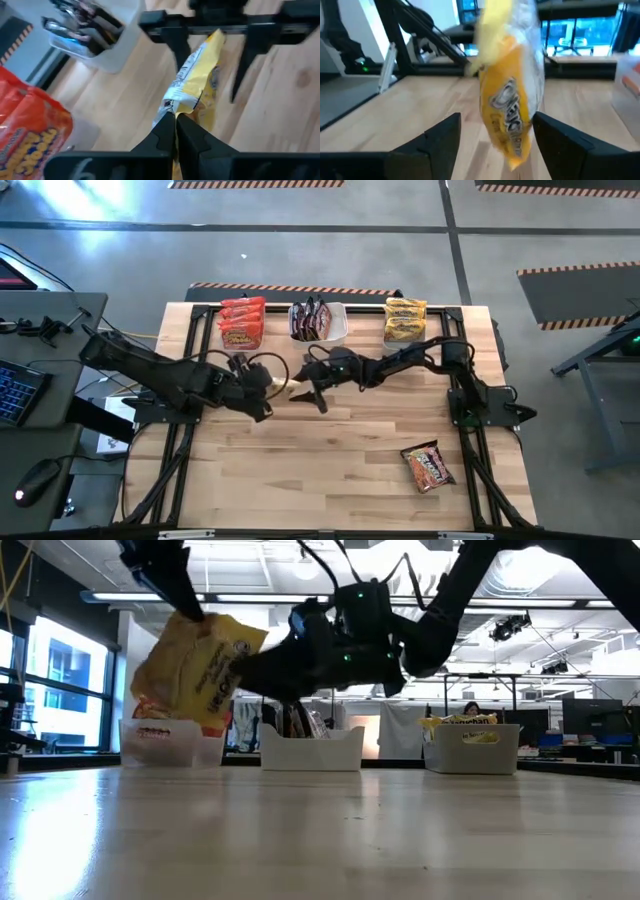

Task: Sort Maruchan noodles
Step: Put the yellow noodle pack into the gray bin

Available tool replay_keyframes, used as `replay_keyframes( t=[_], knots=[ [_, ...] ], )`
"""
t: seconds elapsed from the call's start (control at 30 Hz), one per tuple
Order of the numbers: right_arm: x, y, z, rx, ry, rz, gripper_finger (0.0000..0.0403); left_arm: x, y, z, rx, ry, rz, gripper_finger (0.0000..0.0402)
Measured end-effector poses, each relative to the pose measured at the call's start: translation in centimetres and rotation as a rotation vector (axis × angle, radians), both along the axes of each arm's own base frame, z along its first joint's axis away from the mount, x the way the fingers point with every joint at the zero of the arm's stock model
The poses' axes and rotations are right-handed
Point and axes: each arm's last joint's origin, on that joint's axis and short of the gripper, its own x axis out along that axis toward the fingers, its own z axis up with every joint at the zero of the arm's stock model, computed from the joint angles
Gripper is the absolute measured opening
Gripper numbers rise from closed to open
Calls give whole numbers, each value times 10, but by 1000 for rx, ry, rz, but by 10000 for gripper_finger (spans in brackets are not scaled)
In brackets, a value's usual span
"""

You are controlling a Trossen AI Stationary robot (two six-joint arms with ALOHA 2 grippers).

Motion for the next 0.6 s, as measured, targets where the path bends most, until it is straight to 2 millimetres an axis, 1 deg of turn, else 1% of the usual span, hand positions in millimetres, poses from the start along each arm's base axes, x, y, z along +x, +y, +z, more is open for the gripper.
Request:
replay_keyframes(
  t=[0.23,0.47,0.6],
  knots=[
    [1,0,9,28,-78,-32,239,-4,7,14,43,-90,37,0],
    [2,-3,17,47,-160,-130,239,-6,8,30,75,-202,2,0],
    [2,-6,20,44,-192,-156,239,-9,9,37,81,-240,-13,0]
  ],
)
